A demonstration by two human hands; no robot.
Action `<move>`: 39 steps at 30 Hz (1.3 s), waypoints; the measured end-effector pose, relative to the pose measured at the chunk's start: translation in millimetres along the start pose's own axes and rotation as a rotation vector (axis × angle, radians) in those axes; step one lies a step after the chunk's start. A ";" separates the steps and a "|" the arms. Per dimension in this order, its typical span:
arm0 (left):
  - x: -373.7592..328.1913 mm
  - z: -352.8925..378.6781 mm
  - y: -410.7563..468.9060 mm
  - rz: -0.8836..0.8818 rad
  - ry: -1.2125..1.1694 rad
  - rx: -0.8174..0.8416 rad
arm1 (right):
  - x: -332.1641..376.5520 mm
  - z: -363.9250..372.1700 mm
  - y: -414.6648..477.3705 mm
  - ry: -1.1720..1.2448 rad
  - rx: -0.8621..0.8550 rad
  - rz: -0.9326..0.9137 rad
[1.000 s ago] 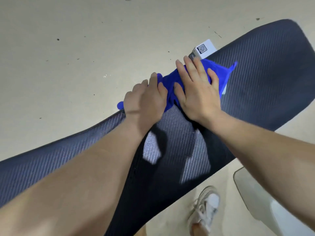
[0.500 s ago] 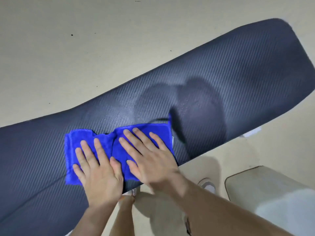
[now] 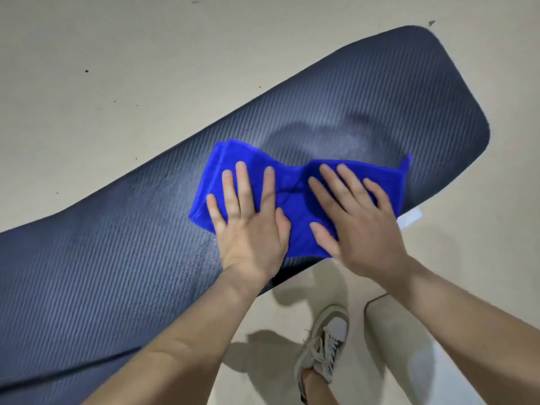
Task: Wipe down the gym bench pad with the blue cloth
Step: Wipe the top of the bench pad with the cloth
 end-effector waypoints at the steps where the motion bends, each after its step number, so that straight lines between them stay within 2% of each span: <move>1: -15.3 0.2 9.1 0.035 -0.002 -0.001 | -16.5 -1.8 1.0 -0.024 0.004 0.016; 7: -96.4 4.3 63.6 0.271 -0.034 0.000 | -95.6 -7.1 9.8 -0.116 0.027 0.150; 13: -157.5 0.9 124.8 0.487 -0.021 -0.071 | -137.4 -8.3 32.5 -0.082 -0.065 0.391; 17: -185.2 2.1 165.2 0.508 -0.037 0.021 | -154.9 -7.0 50.4 -0.037 -0.138 0.579; 22: -195.4 1.9 180.7 0.518 -0.074 -0.011 | -158.9 -1.9 54.1 0.114 -0.238 0.836; 29: -198.5 6.9 140.6 0.592 -0.069 -0.025 | -132.2 4.6 31.0 0.414 -0.419 1.067; 34: -186.7 9.9 108.8 0.698 -0.037 -0.050 | -93.4 14.2 3.4 0.900 -0.551 1.228; 37: -174.0 12.0 86.5 0.749 -0.038 -0.028 | -57.8 24.5 -19.9 1.178 -0.538 1.295; 39: -163.8 12.1 69.5 0.786 -0.018 -0.026 | -38.9 35.2 -41.0 1.323 -0.438 1.259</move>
Point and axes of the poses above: each hand's wrist, its own y-axis towards the middle knuckle, its own z-axis out of the palm, x = y × z, the point moved 3 cm from there along y, towards the middle knuckle, and after that the axes turned 6 degrees about -x, right-handed, at the moved point
